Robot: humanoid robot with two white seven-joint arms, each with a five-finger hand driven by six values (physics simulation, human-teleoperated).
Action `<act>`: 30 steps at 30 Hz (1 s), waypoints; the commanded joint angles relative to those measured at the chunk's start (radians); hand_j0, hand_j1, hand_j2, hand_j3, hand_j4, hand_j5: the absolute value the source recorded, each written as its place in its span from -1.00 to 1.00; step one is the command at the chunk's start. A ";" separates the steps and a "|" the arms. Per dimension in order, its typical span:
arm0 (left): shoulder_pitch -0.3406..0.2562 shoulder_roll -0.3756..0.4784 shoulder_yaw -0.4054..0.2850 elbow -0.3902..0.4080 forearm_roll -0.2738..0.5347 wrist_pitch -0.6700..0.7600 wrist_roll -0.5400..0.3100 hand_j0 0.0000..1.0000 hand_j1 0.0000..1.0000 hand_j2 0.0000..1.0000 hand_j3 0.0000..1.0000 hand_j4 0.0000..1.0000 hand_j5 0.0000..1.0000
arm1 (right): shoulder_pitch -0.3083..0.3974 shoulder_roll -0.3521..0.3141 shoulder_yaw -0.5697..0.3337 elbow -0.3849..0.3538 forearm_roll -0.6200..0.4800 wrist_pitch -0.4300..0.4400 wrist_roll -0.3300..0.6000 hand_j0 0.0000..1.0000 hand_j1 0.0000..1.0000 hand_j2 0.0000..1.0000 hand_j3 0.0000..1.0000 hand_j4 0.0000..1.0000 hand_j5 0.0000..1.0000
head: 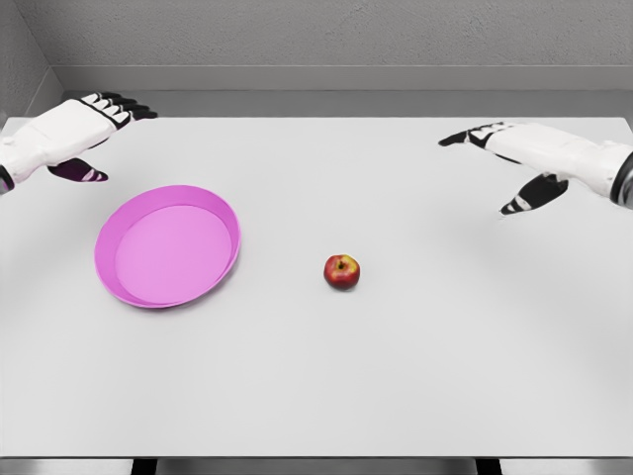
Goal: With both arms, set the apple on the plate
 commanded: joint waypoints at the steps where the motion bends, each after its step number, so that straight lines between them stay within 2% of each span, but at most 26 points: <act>1: 0.000 0.001 -0.002 -0.014 0.007 0.001 0.002 1.00 1.00 1.00 1.00 1.00 1.00 | 0.000 -0.036 -0.061 0.025 -0.005 -0.023 0.000 1.00 1.00 1.00 1.00 1.00 1.00; 4: -0.002 -0.016 -0.014 -0.060 0.000 0.001 -0.002 1.00 1.00 1.00 1.00 1.00 1.00 | 0.011 -0.023 -0.035 0.045 -0.005 -0.021 0.000 1.00 1.00 1.00 1.00 1.00 1.00; 6: -0.002 -0.039 -0.036 -0.153 0.011 0.001 -0.002 1.00 1.00 1.00 1.00 1.00 1.00 | 0.011 -0.023 -0.038 0.047 -0.005 -0.023 0.000 1.00 1.00 1.00 1.00 1.00 1.00; 8: -0.009 -0.057 -0.089 -0.223 0.009 0.001 -0.003 1.00 1.00 1.00 1.00 1.00 1.00 | 0.014 -0.023 -0.033 0.042 -0.003 -0.023 0.000 1.00 1.00 1.00 1.00 1.00 1.00; 10: -0.008 -0.093 -0.109 -0.307 0.020 0.001 -0.109 1.00 1.00 1.00 1.00 1.00 1.00 | 0.015 -0.023 -0.033 0.042 -0.005 -0.023 0.000 1.00 1.00 1.00 1.00 1.00 1.00; 11: -0.008 -0.102 -0.115 -0.330 0.026 0.001 -0.135 1.00 1.00 1.00 1.00 1.00 1.00 | 0.017 -0.023 -0.035 0.041 -0.005 -0.021 0.000 1.00 1.00 1.00 1.00 1.00 1.00; 13: -0.028 -0.105 -0.187 -0.390 0.032 0.001 -0.141 1.00 1.00 1.00 1.00 1.00 1.00 | 0.017 -0.025 -0.039 0.031 -0.005 -0.017 0.000 1.00 1.00 1.00 1.00 1.00 1.00; 14: -0.037 -0.108 -0.209 -0.413 0.035 0.001 -0.173 1.00 1.00 1.00 1.00 1.00 1.00 | 0.017 -0.028 -0.039 0.035 -0.005 -0.017 0.000 1.00 1.00 1.00 1.00 1.00 1.00; 15: -0.038 -0.126 -0.211 -0.424 0.047 0.001 -0.222 1.00 1.00 1.00 1.00 1.00 1.00 | 0.017 -0.026 -0.039 0.033 -0.006 -0.017 0.000 1.00 1.00 1.00 1.00 1.00 1.00; 18: -0.075 -0.186 -0.273 -0.425 0.049 0.001 -0.302 1.00 1.00 1.00 1.00 1.00 1.00 | 0.017 -0.023 -0.041 0.033 -0.005 -0.017 0.000 1.00 1.00 1.00 1.00 1.00 1.00; 24: -0.110 -0.266 -0.339 -0.419 0.050 0.001 -0.454 1.00 1.00 1.00 1.00 1.00 1.00 | 0.028 -0.025 -0.038 0.031 -0.005 -0.017 0.000 1.00 1.00 1.00 1.00 1.00 1.00; 30: -0.112 -0.298 -0.365 -0.402 0.053 0.001 -0.470 1.00 1.00 1.00 1.00 1.00 1.00 | 0.034 -0.025 -0.038 0.031 -0.005 -0.017 0.000 1.00 1.00 1.00 1.00 1.00 1.00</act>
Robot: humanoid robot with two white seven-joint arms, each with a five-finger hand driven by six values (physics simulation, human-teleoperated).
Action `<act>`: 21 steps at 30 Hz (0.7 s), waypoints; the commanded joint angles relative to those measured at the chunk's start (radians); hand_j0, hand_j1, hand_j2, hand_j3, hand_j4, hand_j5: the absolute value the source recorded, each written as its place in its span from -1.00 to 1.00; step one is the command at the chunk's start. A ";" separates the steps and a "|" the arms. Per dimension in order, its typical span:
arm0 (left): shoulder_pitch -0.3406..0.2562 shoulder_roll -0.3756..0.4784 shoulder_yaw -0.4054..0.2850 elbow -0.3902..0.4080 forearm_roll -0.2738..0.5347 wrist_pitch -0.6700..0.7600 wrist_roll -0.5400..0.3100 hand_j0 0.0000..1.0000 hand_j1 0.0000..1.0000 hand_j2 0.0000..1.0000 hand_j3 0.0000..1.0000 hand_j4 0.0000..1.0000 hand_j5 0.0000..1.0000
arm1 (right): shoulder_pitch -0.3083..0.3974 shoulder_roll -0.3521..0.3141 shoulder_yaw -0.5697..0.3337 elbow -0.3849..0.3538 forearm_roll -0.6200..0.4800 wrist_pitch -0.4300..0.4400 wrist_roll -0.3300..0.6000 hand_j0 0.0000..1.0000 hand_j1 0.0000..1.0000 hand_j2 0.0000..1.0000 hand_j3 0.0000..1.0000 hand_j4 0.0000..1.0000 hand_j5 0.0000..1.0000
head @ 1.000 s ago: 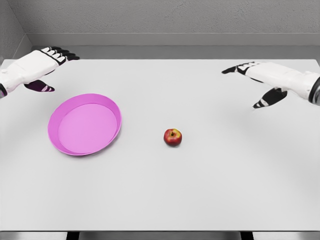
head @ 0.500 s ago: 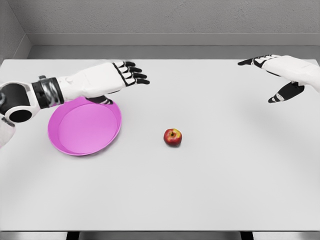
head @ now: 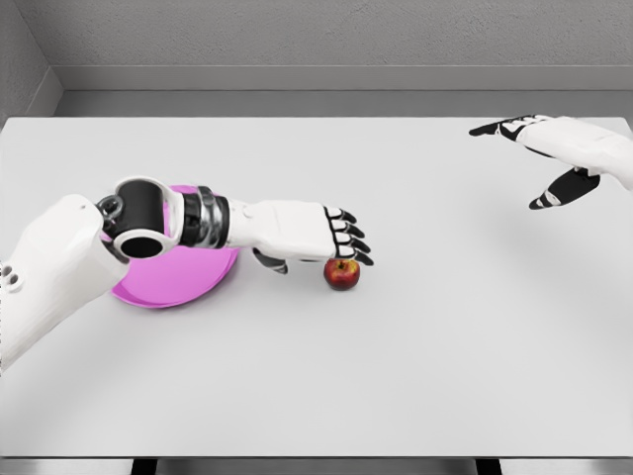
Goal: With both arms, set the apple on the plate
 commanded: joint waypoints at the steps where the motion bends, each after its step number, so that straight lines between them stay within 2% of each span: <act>1: -0.003 -0.017 -0.010 0.007 0.007 0.002 -0.011 1.00 1.00 1.00 1.00 1.00 1.00 | 0.000 -0.001 0.000 -0.001 -0.002 0.000 0.000 1.00 1.00 1.00 1.00 1.00 1.00; 4: -0.015 -0.065 -0.023 0.058 0.007 0.002 -0.011 1.00 1.00 1.00 1.00 1.00 1.00 | 0.000 -0.001 0.000 -0.002 -0.002 0.000 0.000 1.00 1.00 1.00 1.00 1.00 1.00; 6: -0.017 -0.066 -0.036 0.083 0.002 0.002 -0.011 1.00 1.00 1.00 1.00 1.00 1.00 | 0.002 -0.001 0.000 -0.004 -0.002 0.000 0.000 1.00 1.00 1.00 1.00 1.00 1.00; 13: -0.083 -0.063 -0.085 0.083 -0.057 0.002 -0.011 1.00 1.00 1.00 1.00 1.00 1.00 | 0.006 0.000 0.000 -0.011 -0.002 0.000 0.000 1.00 1.00 1.00 1.00 1.00 1.00; 17: -0.110 -0.065 -0.148 0.078 -0.050 0.002 -0.011 1.00 1.00 1.00 1.00 1.00 1.00 | 0.008 -0.001 0.000 -0.011 -0.002 0.000 0.000 1.00 1.00 1.00 1.00 1.00 1.00; 21: -0.114 -0.066 -0.188 0.073 -0.031 0.002 -0.011 1.00 1.00 1.00 1.00 1.00 1.00 | 0.008 0.000 0.000 -0.011 -0.002 0.000 0.000 1.00 1.00 1.00 1.00 1.00 1.00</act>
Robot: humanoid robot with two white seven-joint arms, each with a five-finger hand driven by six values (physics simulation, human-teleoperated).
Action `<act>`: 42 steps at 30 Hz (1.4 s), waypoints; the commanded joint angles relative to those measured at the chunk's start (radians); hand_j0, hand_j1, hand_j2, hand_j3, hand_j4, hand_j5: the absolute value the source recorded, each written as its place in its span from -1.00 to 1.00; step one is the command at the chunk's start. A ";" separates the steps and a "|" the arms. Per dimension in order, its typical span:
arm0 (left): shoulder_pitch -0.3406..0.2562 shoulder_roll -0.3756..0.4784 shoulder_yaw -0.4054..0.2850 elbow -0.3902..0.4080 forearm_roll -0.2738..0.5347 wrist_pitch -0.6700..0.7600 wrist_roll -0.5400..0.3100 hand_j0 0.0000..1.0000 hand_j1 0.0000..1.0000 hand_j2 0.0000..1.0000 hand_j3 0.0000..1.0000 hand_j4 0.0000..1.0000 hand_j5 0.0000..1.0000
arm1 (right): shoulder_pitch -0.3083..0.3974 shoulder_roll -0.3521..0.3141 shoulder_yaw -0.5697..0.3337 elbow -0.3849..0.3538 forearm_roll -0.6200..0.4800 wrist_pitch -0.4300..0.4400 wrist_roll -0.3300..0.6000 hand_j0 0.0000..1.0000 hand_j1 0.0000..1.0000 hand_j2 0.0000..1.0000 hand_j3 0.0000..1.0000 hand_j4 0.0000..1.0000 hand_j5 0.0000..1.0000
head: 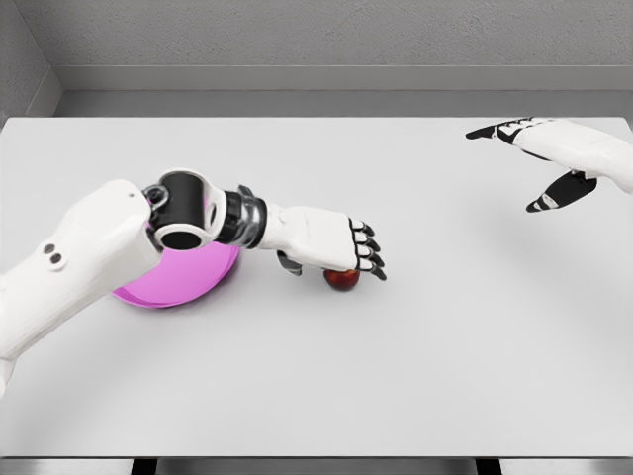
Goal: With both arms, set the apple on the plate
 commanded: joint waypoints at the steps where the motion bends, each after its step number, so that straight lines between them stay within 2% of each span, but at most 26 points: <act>1: 0.000 -0.005 -0.030 -0.001 0.010 0.002 0.000 1.00 1.00 1.00 1.00 1.00 1.00 | 0.002 -0.001 0.000 0.000 -0.002 0.000 0.000 1.00 1.00 1.00 1.00 1.00 1.00; 6: -0.005 -0.011 -0.051 0.002 0.013 0.002 0.000 1.00 1.00 1.00 1.00 1.00 1.00 | 0.003 -0.002 0.000 -0.002 -0.002 0.000 0.000 1.00 1.00 1.00 1.00 1.00 1.00; 11: -0.012 -0.011 -0.050 0.013 0.012 0.002 0.000 0.85 0.85 0.85 0.85 0.85 0.85 | 0.003 -0.002 0.003 -0.003 -0.002 0.000 0.000 1.00 1.00 1.00 1.00 1.00 1.00; 13: -0.012 -0.025 -0.050 0.045 0.007 0.002 0.000 0.84 0.84 0.84 0.84 0.84 0.84 | 0.014 -0.002 0.000 -0.003 -0.002 0.000 0.000 1.00 1.00 1.00 1.00 1.00 1.00; 16: -0.014 -0.027 -0.050 0.056 0.004 0.002 0.000 0.84 0.84 0.84 0.84 0.84 0.84 | 0.015 -0.002 -0.002 -0.029 -0.002 0.000 0.000 1.00 1.00 1.00 1.00 1.00 1.00; 21: -0.020 -0.034 -0.048 0.086 0.003 0.002 0.000 0.76 0.76 0.76 0.76 0.76 0.76 | 0.015 -0.004 -0.014 -0.023 -0.002 0.000 0.000 1.00 1.00 1.00 1.00 1.00 1.00; 24: -0.020 -0.034 -0.050 0.085 0.004 0.002 0.000 0.54 0.54 0.54 0.54 0.54 0.54 | 0.015 -0.004 -0.014 -0.023 -0.002 0.000 0.000 1.00 1.00 1.00 1.00 1.00 1.00; 27: -0.020 -0.036 -0.051 0.082 0.003 0.002 0.000 0.41 0.41 0.41 0.41 0.41 0.41 | 0.015 -0.002 -0.014 -0.028 -0.002 0.000 0.000 1.00 1.00 1.00 1.00 1.00 1.00; 31: -0.021 -0.036 -0.051 0.079 -0.017 0.002 0.000 0.15 0.15 0.15 0.15 0.15 0.15 | 0.015 -0.002 -0.012 -0.028 -0.002 0.000 0.000 1.00 1.00 1.00 1.00 1.00 1.00; 37: -0.020 -0.034 -0.057 0.079 -0.017 0.002 0.000 -0.10 -0.10 -0.10 -0.10 -0.10 -0.10 | 0.015 -0.004 -0.012 -0.029 -0.002 0.000 0.000 1.00 1.00 1.00 1.00 1.00 1.00; 39: -0.020 -0.034 -0.057 0.079 -0.017 0.002 0.000 -0.22 -0.22 -0.22 -0.22 -0.22 -0.22 | 0.015 -0.004 -0.012 -0.028 -0.002 0.000 0.000 1.00 1.00 1.00 1.00 1.00 1.00; 41: -0.021 -0.033 -0.054 0.079 -0.013 0.002 0.000 -0.45 -0.45 -0.45 -0.45 -0.45 -0.45 | 0.015 -0.004 -0.012 -0.028 -0.002 0.000 0.000 1.00 1.00 1.00 1.00 1.00 1.00; 42: -0.021 -0.031 -0.051 0.079 -0.010 0.002 0.000 -0.48 -0.48 -0.48 -0.48 -0.48 -0.48 | 0.015 -0.004 -0.012 -0.029 -0.002 0.000 0.000 1.00 1.00 1.00 1.00 1.00 1.00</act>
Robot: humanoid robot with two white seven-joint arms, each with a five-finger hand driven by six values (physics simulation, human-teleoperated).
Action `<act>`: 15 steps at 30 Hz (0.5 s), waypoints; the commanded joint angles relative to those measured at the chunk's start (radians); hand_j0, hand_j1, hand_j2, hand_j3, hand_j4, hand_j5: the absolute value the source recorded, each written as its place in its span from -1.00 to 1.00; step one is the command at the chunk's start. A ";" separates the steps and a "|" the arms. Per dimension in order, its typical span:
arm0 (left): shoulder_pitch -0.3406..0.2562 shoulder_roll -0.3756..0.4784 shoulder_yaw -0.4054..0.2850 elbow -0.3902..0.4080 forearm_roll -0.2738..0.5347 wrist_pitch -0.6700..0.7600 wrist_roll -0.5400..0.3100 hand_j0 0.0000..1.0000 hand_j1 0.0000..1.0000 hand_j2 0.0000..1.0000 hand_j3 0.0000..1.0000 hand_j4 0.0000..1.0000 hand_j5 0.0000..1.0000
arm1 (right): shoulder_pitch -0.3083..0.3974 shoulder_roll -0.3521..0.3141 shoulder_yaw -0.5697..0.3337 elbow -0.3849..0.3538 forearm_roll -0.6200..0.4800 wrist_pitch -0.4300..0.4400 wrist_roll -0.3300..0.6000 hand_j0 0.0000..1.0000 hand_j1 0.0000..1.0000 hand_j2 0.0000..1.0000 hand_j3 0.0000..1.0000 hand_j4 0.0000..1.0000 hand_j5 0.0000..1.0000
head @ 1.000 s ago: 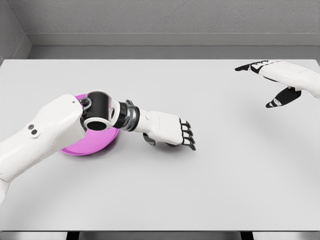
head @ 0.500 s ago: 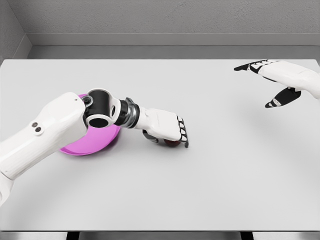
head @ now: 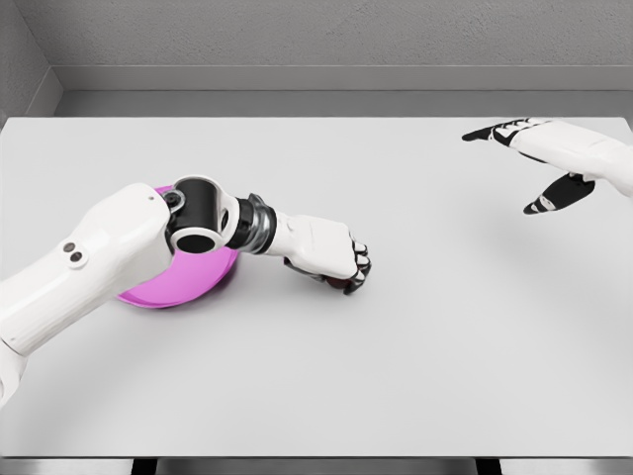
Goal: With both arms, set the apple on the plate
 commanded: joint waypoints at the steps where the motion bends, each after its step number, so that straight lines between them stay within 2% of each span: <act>1: -0.002 0.003 0.004 -0.003 0.007 0.000 -0.001 -0.55 -0.55 -0.55 -0.55 -0.55 -0.55 | -0.002 -0.001 0.000 -0.001 -0.002 0.000 0.000 1.00 1.00 1.00 1.00 1.00 1.00; 2: -0.002 0.006 0.007 -0.003 0.008 0.000 -0.001 -0.64 -0.64 -0.64 -0.64 -0.64 -0.64 | 0.000 -0.001 0.000 -0.001 -0.002 0.000 0.000 1.00 1.00 1.00 1.00 1.00 1.00; 7: -0.015 0.032 0.015 -0.006 0.091 0.000 -0.001 -0.66 -0.66 -0.66 -0.66 -0.66 -0.66 | 0.000 -0.001 0.000 0.001 -0.002 0.000 0.000 1.00 1.00 1.00 1.00 1.00 1.00; 11: -0.038 0.066 0.079 -0.013 0.174 0.000 -0.001 -0.66 -0.66 -0.66 -0.66 -0.66 -0.66 | 0.000 -0.001 0.000 -0.001 -0.002 0.000 0.000 1.00 1.00 1.00 1.00 1.00 1.00; 14: -0.044 0.132 0.107 -0.028 0.229 0.000 -0.001 -0.65 -0.65 -0.65 -0.65 -0.65 -0.65 | 0.000 -0.001 0.000 0.001 -0.002 0.000 0.000 1.00 1.00 1.00 1.00 1.00 1.00; 15: -0.043 0.153 0.139 -0.028 0.243 0.000 -0.001 -0.65 -0.65 -0.65 -0.65 -0.65 -0.65 | 0.000 -0.001 0.000 0.001 -0.002 0.000 0.000 1.00 1.00 1.00 1.00 1.00 1.00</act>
